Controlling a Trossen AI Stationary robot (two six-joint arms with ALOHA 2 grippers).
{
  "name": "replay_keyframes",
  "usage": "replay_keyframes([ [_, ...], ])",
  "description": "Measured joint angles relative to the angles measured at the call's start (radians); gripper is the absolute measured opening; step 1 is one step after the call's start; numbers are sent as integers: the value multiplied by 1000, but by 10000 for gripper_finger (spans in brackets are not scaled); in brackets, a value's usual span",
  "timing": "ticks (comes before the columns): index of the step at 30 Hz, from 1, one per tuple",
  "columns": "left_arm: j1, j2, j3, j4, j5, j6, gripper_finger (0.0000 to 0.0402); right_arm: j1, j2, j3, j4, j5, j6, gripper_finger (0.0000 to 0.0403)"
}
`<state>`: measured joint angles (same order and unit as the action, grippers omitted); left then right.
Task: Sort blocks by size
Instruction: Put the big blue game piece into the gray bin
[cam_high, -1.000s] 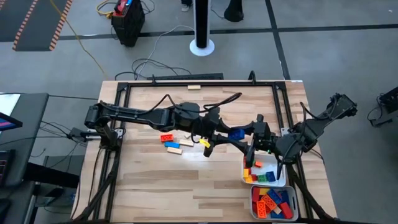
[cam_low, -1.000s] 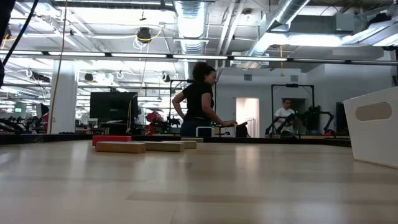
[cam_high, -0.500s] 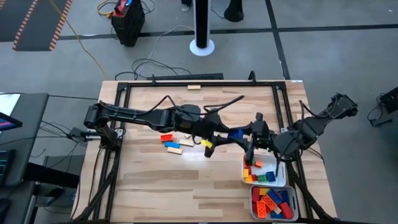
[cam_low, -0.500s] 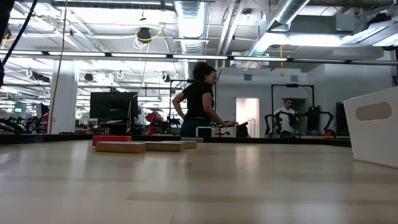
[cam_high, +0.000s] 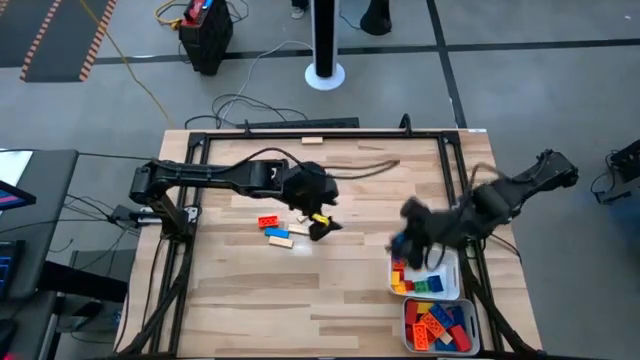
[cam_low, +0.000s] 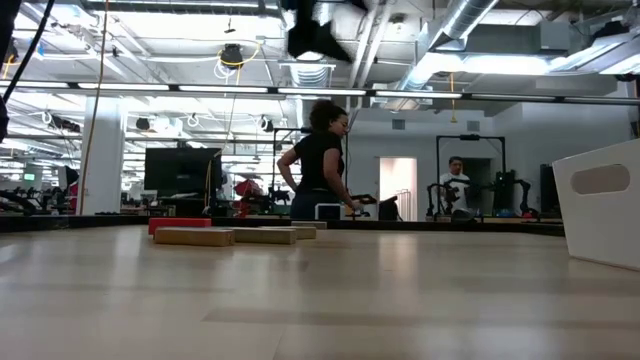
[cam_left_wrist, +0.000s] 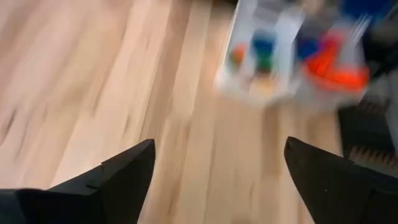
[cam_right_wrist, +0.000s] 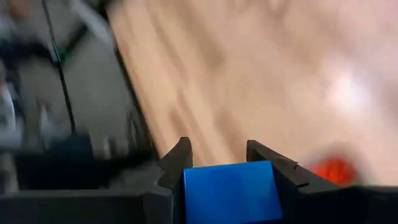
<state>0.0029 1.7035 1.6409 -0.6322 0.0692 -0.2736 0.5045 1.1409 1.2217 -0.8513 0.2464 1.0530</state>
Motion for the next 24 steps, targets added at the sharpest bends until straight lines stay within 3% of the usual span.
replay_keyframes([
  [4,0,-1,-1,-170,-12,44,327,125,69,-1,-69,-121,125,158],
  [9,0,-1,-1,-270,-51,96,309,299,151,-1,-89,-133,327,158],
  [16,13,-2,-72,-198,-62,147,300,458,301,-1,-97,-156,608,158],
  [24,14,-1,-203,-132,-15,56,299,526,429,-1,-92,-223,803,160],
])
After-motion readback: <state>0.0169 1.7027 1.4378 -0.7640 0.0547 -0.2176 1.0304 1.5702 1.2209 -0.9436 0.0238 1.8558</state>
